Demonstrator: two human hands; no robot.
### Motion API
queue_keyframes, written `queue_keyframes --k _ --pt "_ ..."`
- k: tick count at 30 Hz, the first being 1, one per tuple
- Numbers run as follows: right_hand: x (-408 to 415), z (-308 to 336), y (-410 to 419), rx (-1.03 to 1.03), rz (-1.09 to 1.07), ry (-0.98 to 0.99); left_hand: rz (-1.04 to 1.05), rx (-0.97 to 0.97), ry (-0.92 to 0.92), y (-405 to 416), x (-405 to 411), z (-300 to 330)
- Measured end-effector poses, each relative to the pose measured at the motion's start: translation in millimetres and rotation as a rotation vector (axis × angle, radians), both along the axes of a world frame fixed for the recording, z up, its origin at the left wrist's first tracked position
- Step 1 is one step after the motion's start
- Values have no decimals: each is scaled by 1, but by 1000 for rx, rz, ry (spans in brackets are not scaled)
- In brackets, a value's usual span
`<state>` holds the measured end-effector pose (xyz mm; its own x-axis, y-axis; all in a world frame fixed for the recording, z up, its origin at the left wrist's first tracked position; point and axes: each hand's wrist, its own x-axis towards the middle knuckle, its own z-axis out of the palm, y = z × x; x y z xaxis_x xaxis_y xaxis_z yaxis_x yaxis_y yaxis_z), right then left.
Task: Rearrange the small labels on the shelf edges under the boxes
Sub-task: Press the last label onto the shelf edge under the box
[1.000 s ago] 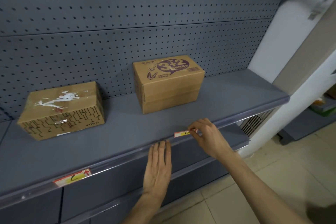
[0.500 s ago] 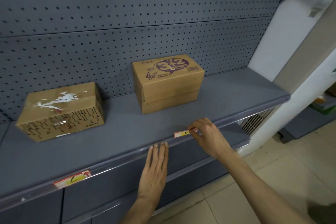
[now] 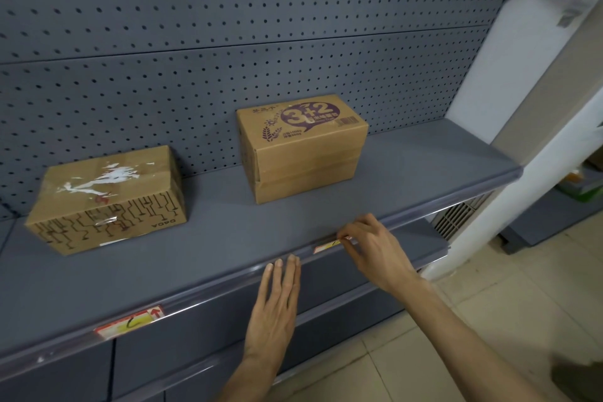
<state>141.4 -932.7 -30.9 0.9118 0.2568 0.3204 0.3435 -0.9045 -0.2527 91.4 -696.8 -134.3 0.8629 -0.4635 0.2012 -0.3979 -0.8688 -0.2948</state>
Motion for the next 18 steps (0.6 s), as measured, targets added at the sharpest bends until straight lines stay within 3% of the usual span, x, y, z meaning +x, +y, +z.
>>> queue_keyframes --k 7,13,18 --pt "2 -2 2 -46 53 4 10 -168 -12 -8 0 15" --pt "-3 -4 2 -31 50 53 34 -267 186 -24 1 31" --pt "-6 -4 2 -14 38 64 67 -210 236 -19 -6 27"
